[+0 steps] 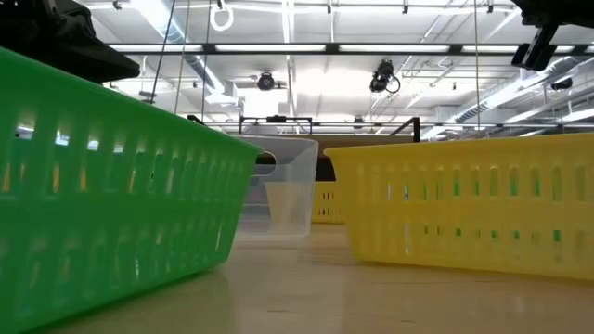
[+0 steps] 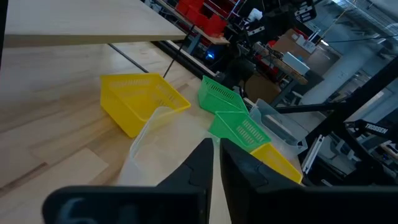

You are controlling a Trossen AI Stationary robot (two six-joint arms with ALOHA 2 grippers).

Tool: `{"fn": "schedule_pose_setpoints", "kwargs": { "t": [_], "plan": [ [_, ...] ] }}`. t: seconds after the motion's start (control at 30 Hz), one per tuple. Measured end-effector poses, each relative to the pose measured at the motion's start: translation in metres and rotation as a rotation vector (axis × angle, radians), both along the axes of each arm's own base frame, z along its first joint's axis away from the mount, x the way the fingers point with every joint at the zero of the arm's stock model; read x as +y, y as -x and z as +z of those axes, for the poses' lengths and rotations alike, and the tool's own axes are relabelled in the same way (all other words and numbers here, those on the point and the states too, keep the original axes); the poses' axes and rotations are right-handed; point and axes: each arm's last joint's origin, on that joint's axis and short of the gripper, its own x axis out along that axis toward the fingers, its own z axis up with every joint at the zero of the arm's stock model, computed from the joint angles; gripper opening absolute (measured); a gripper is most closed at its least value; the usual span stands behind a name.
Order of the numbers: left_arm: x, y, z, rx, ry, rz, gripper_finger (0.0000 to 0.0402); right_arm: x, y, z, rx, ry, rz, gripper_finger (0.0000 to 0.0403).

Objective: Stack baskets on shelf by color

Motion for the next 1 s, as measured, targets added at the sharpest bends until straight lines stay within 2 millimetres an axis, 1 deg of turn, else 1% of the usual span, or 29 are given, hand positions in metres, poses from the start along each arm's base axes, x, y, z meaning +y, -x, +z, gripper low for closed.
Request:
{"fn": "schedule_pose_setpoints", "kwargs": {
  "t": [0.17, 0.43, 0.73, 0.9, 1.0],
  "plan": [
    [0.0000, 0.0000, -0.0001, 0.000, 0.000, 0.000, 0.0030, 0.0000, 0.0000, 0.0000, 0.000, 0.000, 0.000, 0.0032],
    [0.0000, 0.0000, -0.0001, 0.000, 0.000, 0.000, 0.0036, 0.0000, 0.0000, 0.0000, 0.000, 0.000, 0.000, 0.0032],
    [0.0000, 0.0000, -0.0001, 0.001, 0.000, 0.000, 0.0028, 0.0000, 0.0000, 0.0000, 0.000, 0.000, 0.000, 0.0032],
    [0.0000, 0.0000, 0.0000, 0.000, 0.001, 0.000, 0.0033, 0.0000, 0.0000, 0.0000, 0.000, 0.000, 0.000, 0.0032],
    [0.0006, -0.0001, 0.0019, -0.035, 0.061, 0.034, 0.0036, 0.0000, 0.0000, 0.0000, 0.000, 0.000, 0.000, 0.0032]
  ]
}}
